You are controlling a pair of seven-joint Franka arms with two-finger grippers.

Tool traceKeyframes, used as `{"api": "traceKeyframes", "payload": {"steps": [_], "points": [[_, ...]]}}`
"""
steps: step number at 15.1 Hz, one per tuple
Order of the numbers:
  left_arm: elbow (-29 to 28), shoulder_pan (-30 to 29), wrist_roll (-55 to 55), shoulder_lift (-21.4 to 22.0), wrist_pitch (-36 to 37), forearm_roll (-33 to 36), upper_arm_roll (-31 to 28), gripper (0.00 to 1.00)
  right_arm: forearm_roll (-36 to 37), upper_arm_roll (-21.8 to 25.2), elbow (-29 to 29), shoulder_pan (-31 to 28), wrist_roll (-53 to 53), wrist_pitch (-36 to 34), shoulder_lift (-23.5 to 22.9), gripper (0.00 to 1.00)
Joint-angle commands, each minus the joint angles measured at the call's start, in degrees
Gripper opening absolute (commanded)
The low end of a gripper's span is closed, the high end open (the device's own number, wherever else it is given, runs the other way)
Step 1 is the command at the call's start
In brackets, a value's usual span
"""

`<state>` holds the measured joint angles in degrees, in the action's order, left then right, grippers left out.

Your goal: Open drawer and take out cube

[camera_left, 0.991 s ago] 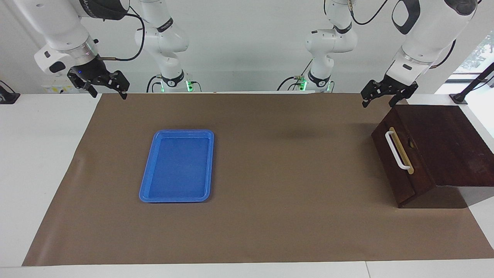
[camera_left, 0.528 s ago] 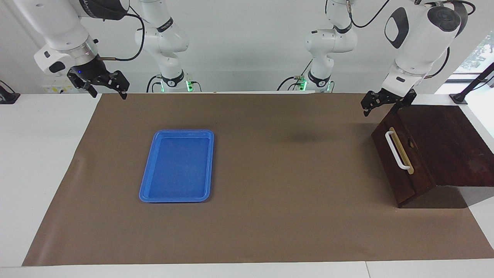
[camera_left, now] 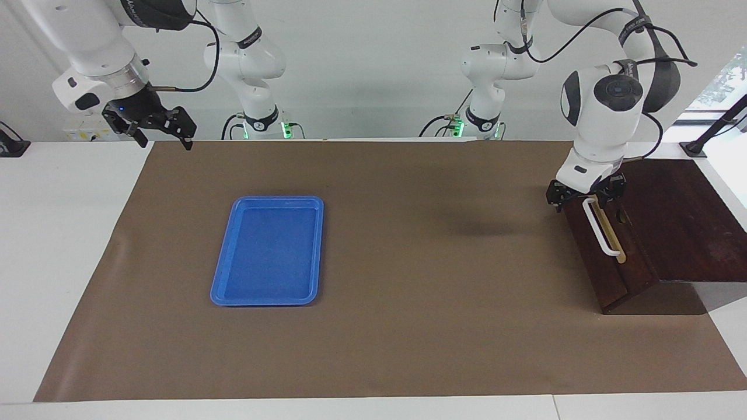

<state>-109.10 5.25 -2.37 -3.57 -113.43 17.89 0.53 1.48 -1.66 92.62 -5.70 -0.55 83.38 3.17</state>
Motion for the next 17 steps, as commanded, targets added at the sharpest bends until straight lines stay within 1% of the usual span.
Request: {"api": "traceKeyframes", "payload": {"steps": [1,3,8,17], "points": [[-2.96,-0.07,-0.88,-0.55,-5.30,2.32,-0.70,1.00,0.10,-0.18,0.63,0.07,0.11,0.47,0.60,1.00],[-2.96,-0.24,-1.14,-1.52,-5.83,4.17,-0.70,1.00,0.10,-0.18,0.45,-0.01,0.37,0.47,0.60,1.00],[-3.05,-3.14,-1.06,-2.23,-7.15,5.05,-0.79,1.00,0.10,-0.18,0.54,-0.10,0.64,0.47,0.60,1.00],[-4.89,-4.20,-1.14,-3.81,-10.67,5.84,-0.88,1.00,0.10,-0.18,0.54,-0.19,0.20,0.56,0.60,1.00]]}}
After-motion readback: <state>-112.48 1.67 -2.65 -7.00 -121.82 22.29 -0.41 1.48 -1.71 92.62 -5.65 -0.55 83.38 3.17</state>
